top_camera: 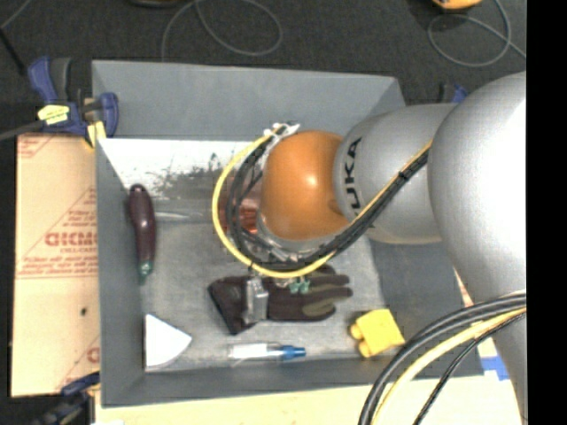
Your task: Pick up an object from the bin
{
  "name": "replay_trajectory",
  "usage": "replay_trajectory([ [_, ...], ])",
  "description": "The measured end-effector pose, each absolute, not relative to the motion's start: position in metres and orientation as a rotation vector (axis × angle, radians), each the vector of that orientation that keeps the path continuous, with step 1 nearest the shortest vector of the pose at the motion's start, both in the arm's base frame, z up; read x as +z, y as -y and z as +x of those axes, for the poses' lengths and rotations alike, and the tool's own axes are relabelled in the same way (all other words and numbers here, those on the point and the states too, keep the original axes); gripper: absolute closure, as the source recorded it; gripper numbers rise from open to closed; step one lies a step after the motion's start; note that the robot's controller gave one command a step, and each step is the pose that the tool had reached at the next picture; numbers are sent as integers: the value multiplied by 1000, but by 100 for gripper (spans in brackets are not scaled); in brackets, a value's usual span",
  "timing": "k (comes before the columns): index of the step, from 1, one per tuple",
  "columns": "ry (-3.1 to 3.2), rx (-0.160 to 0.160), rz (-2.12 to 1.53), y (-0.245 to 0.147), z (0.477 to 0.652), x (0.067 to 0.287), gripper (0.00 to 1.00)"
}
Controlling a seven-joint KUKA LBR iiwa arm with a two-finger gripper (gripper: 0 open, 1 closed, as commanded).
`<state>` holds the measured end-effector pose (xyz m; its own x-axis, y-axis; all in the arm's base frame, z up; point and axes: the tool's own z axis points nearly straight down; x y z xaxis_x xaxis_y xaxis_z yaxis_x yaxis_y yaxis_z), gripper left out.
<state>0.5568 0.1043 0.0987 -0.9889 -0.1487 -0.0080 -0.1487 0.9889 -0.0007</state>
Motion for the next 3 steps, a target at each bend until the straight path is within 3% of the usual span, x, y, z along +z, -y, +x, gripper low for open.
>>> replay_trajectory([
  [1, -3129, 6, -68, -68, 551, 71, 100],
  [2, -3130, 7, -65, -68, 551, 71, 100],
  [3, -3118, 6, -35, -60, 556, 259, 100],
])
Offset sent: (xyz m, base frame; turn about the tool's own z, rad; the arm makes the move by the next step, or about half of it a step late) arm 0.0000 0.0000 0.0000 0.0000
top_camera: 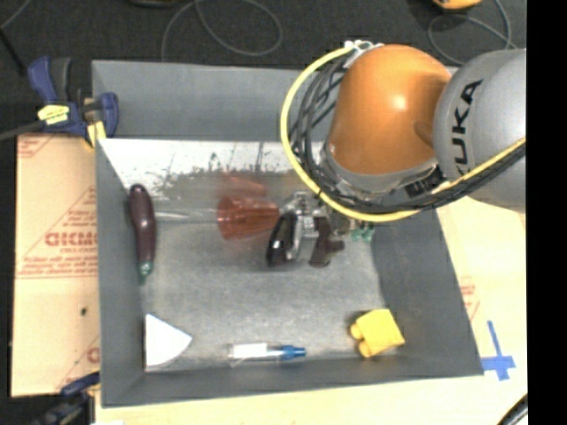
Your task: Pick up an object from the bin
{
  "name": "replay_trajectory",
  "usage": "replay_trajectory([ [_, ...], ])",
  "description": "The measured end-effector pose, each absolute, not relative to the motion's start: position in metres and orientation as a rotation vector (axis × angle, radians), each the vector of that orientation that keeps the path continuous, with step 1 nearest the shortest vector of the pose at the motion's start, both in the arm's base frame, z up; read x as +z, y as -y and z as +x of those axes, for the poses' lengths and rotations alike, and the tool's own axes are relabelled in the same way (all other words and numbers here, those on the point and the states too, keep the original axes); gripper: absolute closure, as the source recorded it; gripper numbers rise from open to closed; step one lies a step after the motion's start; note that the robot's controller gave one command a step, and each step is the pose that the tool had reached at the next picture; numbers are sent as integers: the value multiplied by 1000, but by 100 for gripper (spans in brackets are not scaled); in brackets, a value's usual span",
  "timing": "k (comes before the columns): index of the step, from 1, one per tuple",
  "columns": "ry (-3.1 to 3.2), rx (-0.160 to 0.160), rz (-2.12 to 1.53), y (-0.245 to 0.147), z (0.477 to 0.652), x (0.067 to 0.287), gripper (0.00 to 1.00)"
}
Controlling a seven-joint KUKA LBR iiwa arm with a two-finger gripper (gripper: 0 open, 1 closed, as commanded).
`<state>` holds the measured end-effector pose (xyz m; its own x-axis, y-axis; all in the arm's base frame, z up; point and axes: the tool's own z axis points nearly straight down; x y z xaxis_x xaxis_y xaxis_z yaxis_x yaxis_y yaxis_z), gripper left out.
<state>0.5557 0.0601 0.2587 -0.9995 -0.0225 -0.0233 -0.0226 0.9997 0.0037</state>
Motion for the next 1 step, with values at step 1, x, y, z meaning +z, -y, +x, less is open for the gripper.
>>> replay_trajectory([
  [1, -3120, 6, -35, -60, 556, 257, 100],
])
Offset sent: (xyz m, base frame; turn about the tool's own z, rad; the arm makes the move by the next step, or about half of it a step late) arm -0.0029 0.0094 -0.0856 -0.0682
